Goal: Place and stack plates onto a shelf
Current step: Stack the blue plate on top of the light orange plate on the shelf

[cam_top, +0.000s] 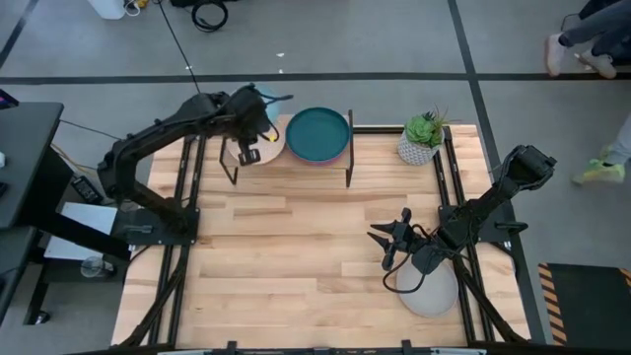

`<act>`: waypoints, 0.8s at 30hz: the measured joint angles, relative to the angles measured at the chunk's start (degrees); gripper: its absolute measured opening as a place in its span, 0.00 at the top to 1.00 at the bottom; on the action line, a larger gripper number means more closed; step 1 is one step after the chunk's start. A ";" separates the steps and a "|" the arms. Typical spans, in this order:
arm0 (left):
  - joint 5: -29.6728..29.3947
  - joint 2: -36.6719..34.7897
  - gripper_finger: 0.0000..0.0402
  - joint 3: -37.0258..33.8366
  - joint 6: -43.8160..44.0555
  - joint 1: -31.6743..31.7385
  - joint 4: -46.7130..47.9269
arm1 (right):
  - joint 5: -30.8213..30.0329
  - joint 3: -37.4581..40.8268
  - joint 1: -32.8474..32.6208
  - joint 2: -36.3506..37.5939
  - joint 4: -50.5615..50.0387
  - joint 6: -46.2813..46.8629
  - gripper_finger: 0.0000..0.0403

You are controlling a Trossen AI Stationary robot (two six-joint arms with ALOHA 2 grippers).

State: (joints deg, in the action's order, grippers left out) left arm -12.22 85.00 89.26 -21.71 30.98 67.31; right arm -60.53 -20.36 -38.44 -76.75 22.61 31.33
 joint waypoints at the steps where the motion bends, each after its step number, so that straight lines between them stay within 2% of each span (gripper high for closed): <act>1: 0.06 0.02 0.95 -1.00 -0.13 0.89 0.18 | 0.01 0.00 0.00 0.00 0.02 0.00 0.71; 4: 2.97 -0.03 0.96 -3.22 -1.08 2.52 -0.06 | 0.02 0.00 0.00 0.00 0.00 0.00 0.71; 8: 8.27 -0.02 0.96 -5.00 -1.92 1.59 0.29 | 0.04 0.00 0.00 0.00 0.00 0.00 0.71; 14: 10.00 -0.03 0.95 -6.33 -2.84 -1.56 0.28 | 0.02 0.00 0.00 0.00 0.00 0.00 0.71; 24: 8.51 0.28 0.92 -6.37 -0.96 -2.77 0.82 | 0.01 0.00 0.00 0.00 0.02 0.00 0.71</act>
State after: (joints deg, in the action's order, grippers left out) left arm -3.71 85.27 82.89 -22.67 28.21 68.13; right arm -60.52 -20.36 -38.44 -76.75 22.63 31.33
